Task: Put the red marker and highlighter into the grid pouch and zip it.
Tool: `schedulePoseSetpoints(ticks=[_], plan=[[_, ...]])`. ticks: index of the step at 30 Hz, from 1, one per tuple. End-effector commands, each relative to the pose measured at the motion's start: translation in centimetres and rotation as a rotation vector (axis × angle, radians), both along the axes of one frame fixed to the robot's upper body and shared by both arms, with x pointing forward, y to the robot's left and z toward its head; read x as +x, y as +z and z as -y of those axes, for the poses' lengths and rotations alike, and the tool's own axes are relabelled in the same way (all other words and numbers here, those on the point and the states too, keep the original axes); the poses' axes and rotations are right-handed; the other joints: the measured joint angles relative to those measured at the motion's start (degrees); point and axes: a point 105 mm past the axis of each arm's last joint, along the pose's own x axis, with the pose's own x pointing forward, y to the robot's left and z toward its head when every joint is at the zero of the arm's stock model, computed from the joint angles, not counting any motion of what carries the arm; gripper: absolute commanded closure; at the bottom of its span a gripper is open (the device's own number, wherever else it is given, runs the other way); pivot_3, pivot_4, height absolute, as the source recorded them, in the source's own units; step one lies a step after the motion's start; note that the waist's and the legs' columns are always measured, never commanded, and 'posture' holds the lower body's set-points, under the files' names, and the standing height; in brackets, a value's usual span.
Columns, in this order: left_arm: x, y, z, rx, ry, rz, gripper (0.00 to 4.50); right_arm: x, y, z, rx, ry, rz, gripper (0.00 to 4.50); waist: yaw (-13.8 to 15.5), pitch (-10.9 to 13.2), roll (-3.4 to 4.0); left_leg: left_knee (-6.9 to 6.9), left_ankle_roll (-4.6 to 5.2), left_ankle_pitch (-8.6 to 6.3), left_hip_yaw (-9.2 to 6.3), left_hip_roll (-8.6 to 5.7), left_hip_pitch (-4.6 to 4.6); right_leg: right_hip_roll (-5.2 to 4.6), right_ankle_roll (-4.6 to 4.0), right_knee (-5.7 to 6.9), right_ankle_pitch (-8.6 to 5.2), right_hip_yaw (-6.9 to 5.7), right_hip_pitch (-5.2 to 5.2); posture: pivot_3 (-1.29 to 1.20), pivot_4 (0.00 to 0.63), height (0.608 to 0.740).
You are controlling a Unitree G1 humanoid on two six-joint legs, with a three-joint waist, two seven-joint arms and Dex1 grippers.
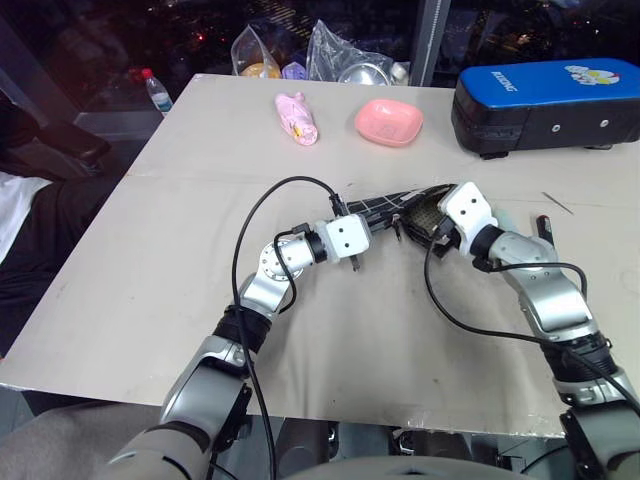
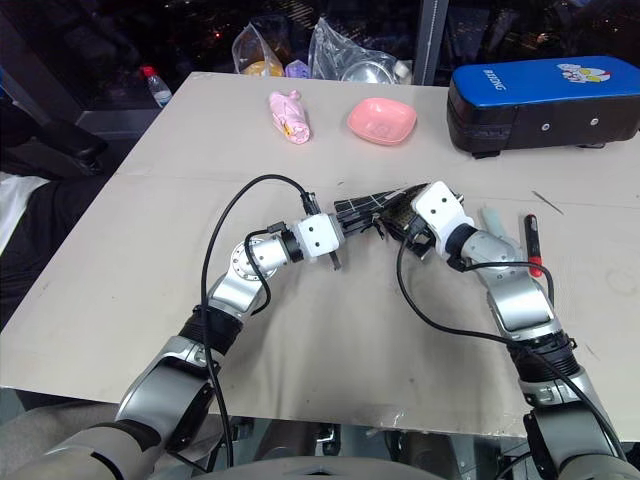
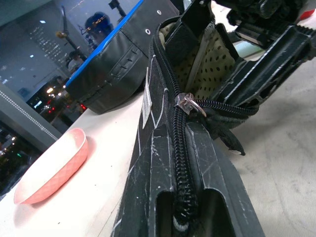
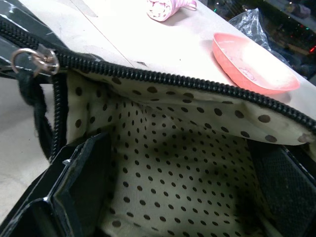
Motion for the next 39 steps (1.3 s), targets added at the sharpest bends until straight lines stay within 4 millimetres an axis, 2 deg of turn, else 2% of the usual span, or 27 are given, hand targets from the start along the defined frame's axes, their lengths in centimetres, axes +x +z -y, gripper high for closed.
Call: schedulePoseSetpoints(ticks=[1,4,5,6,9,12,20,24,32,33,35,37,39], plan=[[0.1,1.4,-0.2,-0.047,0.012,0.038,4.5,-1.7,3.7,0.6,0.103,0.04,0.094,0.05,0.0,0.0,0.0,0.0,0.0,0.0,0.01,0.0,-0.01,0.0,0.0,-0.01,0.0,0.0,0.0,0.0,0.15,0.688],[0.3,1.4,-0.4,-0.047,0.023,0.033,4.5,-3.7,5.3,2.5,0.227,0.031,0.09,0.05,0.1,0.0,0.0,0.0,0.0,0.0,-0.02,0.0,-0.01,-0.01,0.0,-0.01,0.0,-0.01,0.01,0.0,0.15,0.688],[0.3,1.3,-0.5,-0.048,0.027,0.03,4.5,-4.3,5.9,3.7,0.282,0.015,0.093,0.05,0.1,0.0,0.0,0.0,0.0,0.0,-0.04,0.0,0.0,-0.01,0.0,-0.01,0.0,-0.02,0.02,0.0,0.15,0.688],[0.4,1.3,-0.4,-0.049,0.029,0.027,4.5,-4.5,5.9,5.9,0.294,-0.07,0.093,0.05,0.2,0.0,0.0,0.0,0.0,0.0,-0.07,0.0,-0.03,-0.01,0.0,-0.03,0.0,-0.04,0.02,0.0,0.15,0.688],[0.5,1.2,-0.2,-0.055,0.03,0.02,4.5,-4.8,5.1,10.1,0.304,-0.26,0.059,0.05,0.2,0.0,0.0,0.01,0.02,-0.01,-0.07,-0.05,0.01,-0.06,0.01,-0.07,0.01,-0.06,0.12,0.0,0.15,0.688],[0.5,1.2,-0.1,-0.059,0.031,0.016,4.5,-4.9,3.4,12.8,0.278,-0.401,0.014,0.05,0.1,0.0,0.0,0.01,0.02,-0.01,-0.06,-0.05,0.07,-0.07,0.01,-0.02,0.01,-0.04,0.14,0.0,0.15,0.688],[0.6,1.2,0.1,-0.057,0.031,0.014,4.5,-4.8,-1.1,15.1,0.288,-0.58,-0.118,0.05,0.0,0.0,0.05,-0.04,0.01,-0.01,0.0,-0.01,0.14,0.03,0.0,0.01,0.0,0.06,0.12,0.0,0.15,0.688],[0.6,1.2,0.0,-0.054,0.036,0.017,4.5,-4.3,-2.2,17.2,0.356,-0.718,-0.126,0.05,0.1,0.0,0.05,-0.03,0.01,-0.01,0.01,-0.01,0.13,0.02,0.0,0.0,0.0,0.07,0.12,0.0,0.15,0.688],[0.7,1.1,-0.1,-0.056,0.048,0.02,4.5,-4.0,-4.2,19.6,0.43,-0.856,-0.2,0.05,0.0,0.0,0.06,-0.03,0.01,-0.01,0.02,-0.02,0.13,0.01,0.0,0.0,0.0,0.08,0.12,0.0,0.15,0.688],[0.7,1.1,-0.1,-0.056,0.049,0.02,4.5,-4.0,-4.4,19.7,0.443,-0.868,-0.213,0.62,0.0,0.0,0.06,-0.03,0.01,-0.01,0.01,-0.02,0.13,0.01,0.0,0.0,0.0,0.08,0.12,0.0,0.15,0.688],[0.6,1.1,0.0,-0.057,0.049,0.022,4.5,-4.0,-5.0,19.8,0.451,-0.888,-0.247,1.34,0.0,0.0,0.07,-0.03,0.01,0.0,0.01,-0.02,0.13,0.01,0.0,0.0,0.0,0.08,0.12,0.0,0.15,0.688],[0.7,1.2,0.0,-0.058,0.051,0.024,4.5,-4.2,-5.6,19.8,0.42,-0.891,-0.277,2.32,0.0,0.0,0.07,-0.03,0.01,-0.01,0.02,-0.02,0.13,0.01,0.0,0.0,0.0,0.09,0.12,0.0,0.15,0.688],[0.7,1.2,0.0,-0.059,0.053,0.024,4.5,-4.4,-6.1,19.6,0.391,-0.884,-0.304,3.07,0.1,0.0,0.07,-0.03,0.01,-0.01,0.01,-0.02,0.13,0.01,0.0,0.0,0.0,0.09,0.13,0.0,0.15,0.688]])
